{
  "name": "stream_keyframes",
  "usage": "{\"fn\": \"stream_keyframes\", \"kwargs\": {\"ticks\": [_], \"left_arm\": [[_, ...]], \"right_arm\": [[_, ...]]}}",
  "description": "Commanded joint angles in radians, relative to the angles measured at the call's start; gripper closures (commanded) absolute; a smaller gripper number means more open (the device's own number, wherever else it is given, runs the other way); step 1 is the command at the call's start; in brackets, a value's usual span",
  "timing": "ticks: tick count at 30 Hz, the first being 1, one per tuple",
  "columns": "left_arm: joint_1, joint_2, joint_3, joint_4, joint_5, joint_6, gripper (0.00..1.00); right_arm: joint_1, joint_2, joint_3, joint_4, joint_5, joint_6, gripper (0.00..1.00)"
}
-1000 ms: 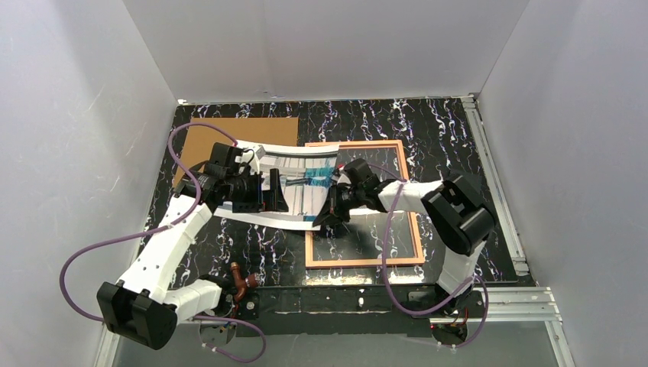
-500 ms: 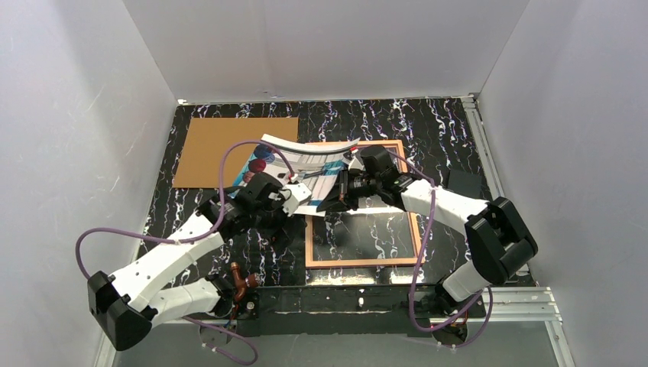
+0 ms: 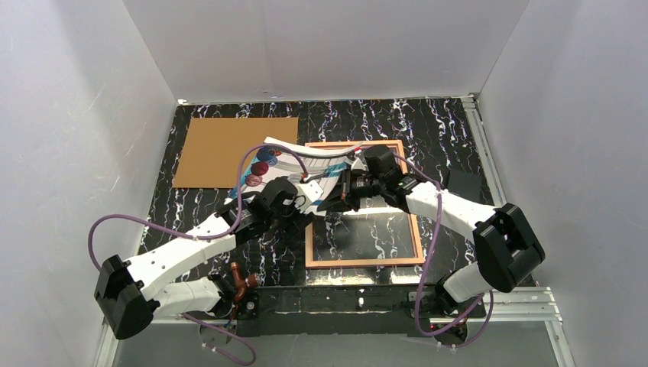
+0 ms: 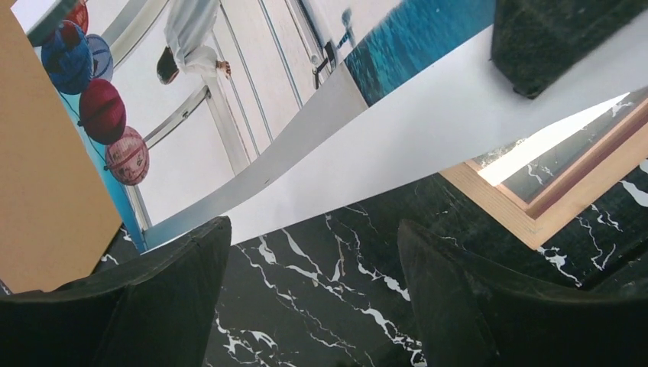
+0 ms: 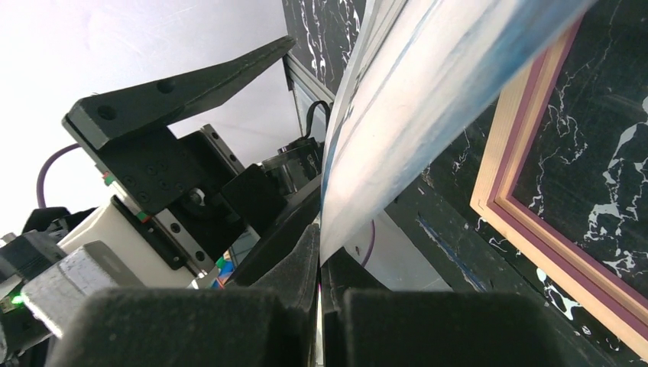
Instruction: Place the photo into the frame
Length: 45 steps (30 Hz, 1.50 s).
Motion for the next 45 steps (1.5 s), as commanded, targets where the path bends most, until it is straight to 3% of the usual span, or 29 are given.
{"fn": "stream_keyframes", "kwargs": {"ticks": [1, 13, 15, 17, 19, 21, 27, 30, 37, 45], "left_arm": [[-0.006, -0.002, -0.051, 0.077, -0.016, -0.01, 0.23], [-0.007, 0.02, -0.1, 0.192, -0.067, -0.017, 0.36], [-0.008, 0.029, -0.099, 0.198, -0.072, -0.014, 0.46], [-0.008, 0.037, -0.097, 0.204, -0.076, -0.016, 0.61], [-0.007, 0.038, -0.095, 0.203, -0.086, -0.028, 0.68], [-0.008, 0.034, -0.096, 0.203, -0.098, -0.039, 0.68], [-0.007, 0.012, -0.082, 0.167, -0.121, -0.048, 0.82], [-0.007, 0.0, -0.067, 0.134, -0.122, -0.05, 0.92], [-0.007, -0.019, 0.042, -0.018, -0.161, -0.104, 1.0], [-0.007, -0.032, 0.289, -0.224, -0.098, -0.207, 1.0]], "right_arm": [[-0.002, -0.04, -0.021, 0.078, -0.031, 0.044, 0.99], [-0.002, -0.075, -0.073, 0.158, -0.037, 0.083, 0.97], [-0.002, -0.076, -0.078, 0.164, -0.038, 0.086, 0.96], [-0.002, -0.073, -0.082, 0.171, -0.041, 0.086, 0.95], [-0.002, -0.072, -0.086, 0.172, -0.04, 0.085, 0.94], [-0.002, -0.07, -0.09, 0.171, -0.039, 0.081, 0.86], [-0.002, -0.105, -0.098, 0.112, 0.016, 0.034, 0.35], [-0.002, -0.156, -0.097, 0.055, 0.077, -0.002, 0.21], [-0.003, -0.311, -0.008, -0.304, 0.325, -0.192, 0.15], [-0.04, -0.533, -0.028, -0.428, 0.491, -0.322, 0.09]]}}
